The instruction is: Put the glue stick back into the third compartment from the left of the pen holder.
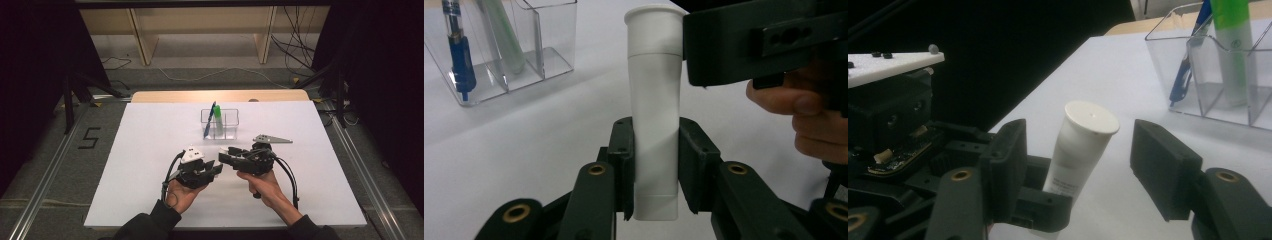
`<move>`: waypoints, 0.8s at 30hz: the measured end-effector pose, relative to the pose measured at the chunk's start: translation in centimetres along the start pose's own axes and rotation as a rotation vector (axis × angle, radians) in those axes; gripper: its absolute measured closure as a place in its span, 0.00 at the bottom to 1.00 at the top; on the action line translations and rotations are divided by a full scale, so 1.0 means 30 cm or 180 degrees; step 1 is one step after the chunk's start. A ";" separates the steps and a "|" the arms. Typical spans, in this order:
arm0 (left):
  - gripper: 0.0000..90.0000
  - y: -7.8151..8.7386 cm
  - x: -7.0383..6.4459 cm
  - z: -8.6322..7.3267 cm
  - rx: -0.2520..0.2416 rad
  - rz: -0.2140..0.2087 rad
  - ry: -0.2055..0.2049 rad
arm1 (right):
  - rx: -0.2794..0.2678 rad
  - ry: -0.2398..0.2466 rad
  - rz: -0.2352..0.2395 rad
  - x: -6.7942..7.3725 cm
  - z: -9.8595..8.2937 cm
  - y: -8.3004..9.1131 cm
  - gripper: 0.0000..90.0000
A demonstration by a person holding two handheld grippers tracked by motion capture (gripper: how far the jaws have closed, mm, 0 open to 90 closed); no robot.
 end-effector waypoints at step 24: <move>0.79 0.011 -0.018 0.006 -0.0114 0.0051 -0.0078 | -0.0008 -0.0259 0.0133 0.003 0.001 -0.016 0.71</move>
Point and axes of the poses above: each handheld gripper's, and its own axes: y roughly backward along the jaws, z roughly out of its top, x roughly to its left, the point moved 1 cm from there along -y, roughly forward along the jaws, and after that the axes turned 12 degrees about -y, right-handed, at the moved point
